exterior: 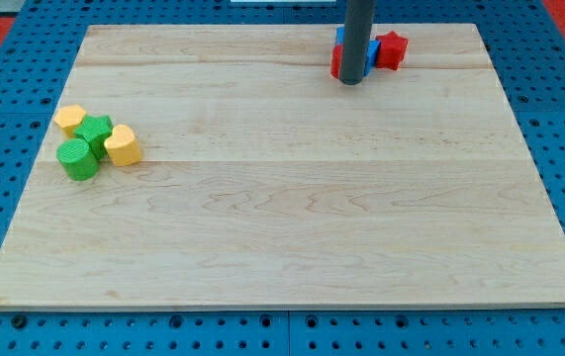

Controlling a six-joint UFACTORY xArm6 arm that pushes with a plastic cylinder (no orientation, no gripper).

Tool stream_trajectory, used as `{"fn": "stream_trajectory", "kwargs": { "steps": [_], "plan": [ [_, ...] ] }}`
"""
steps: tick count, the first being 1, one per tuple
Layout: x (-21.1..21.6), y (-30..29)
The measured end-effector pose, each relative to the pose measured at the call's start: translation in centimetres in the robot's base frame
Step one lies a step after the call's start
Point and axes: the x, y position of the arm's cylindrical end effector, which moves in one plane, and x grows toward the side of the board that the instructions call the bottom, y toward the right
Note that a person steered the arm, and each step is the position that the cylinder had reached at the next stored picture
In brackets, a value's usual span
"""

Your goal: Move your arm to green circle

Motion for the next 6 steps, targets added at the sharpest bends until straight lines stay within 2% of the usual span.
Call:
{"fn": "stream_trajectory", "kwargs": {
  "steps": [1,3,4,5,6],
  "plan": [
    [0.1,-0.7],
    [11.7,-2.6],
    [17.6,-6.2],
    [21.8,-12.2],
    [22.6,-18.0]
  ]
}}
